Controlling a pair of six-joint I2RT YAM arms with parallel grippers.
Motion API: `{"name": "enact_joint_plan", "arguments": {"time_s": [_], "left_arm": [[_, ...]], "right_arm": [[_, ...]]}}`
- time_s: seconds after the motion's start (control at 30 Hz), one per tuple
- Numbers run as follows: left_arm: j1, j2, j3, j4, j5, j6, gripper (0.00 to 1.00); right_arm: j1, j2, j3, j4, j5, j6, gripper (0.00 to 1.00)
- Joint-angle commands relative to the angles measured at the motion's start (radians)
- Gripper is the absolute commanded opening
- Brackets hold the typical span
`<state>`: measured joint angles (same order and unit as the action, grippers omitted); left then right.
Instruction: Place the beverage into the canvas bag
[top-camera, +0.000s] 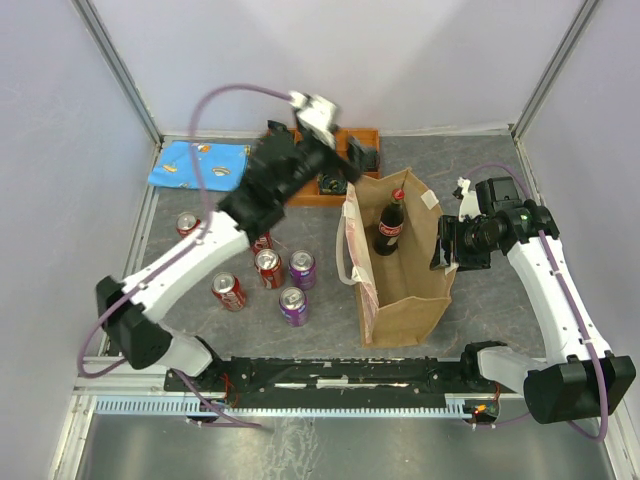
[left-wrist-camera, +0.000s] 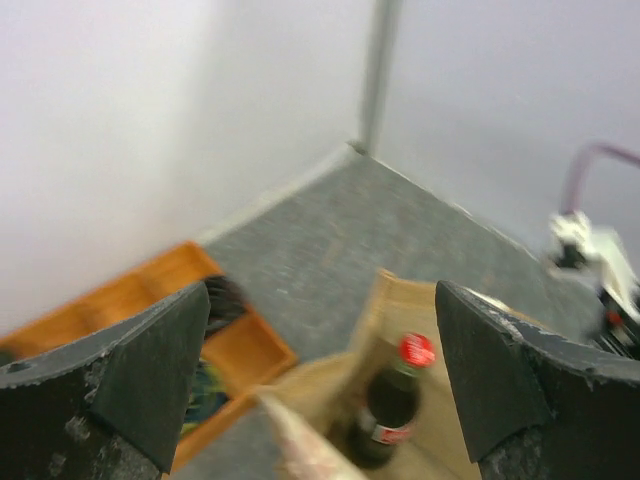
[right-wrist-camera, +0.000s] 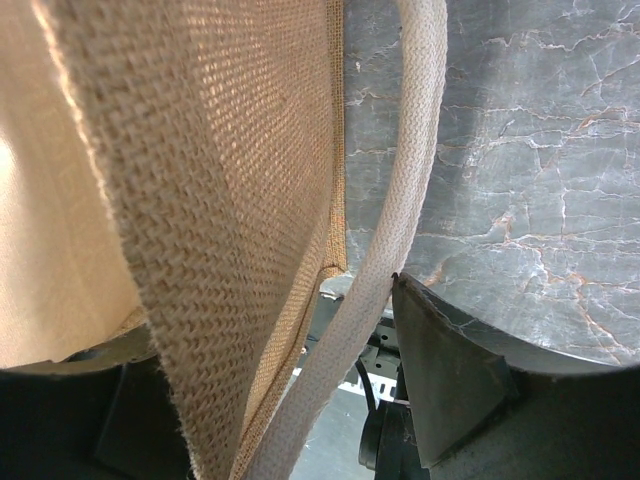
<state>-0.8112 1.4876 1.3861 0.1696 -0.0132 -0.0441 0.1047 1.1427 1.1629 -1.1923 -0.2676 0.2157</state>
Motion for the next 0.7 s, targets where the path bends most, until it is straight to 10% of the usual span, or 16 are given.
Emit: {"name": "enact_joint_plan", "arguments": {"time_s": [0.0,0.23,0.67], "left_arm": [[0.186,-0.095,0.209,-0.449,-0.019,-0.063,1.00],[0.496,-0.112,0.302,-0.971,-0.118,-0.150,1.00],[0.848,0.039,0.194,-1.062,-0.168,-0.156,1.00]], "right_arm": [[0.004,-0.015,0.002,0.012,-0.018,0.002,0.70],[0.004,-0.020,-0.026,0.020,-0.028,-0.001,0.70],[0.004,-0.081,-0.076,0.009,-0.029,0.000,0.70]]}}
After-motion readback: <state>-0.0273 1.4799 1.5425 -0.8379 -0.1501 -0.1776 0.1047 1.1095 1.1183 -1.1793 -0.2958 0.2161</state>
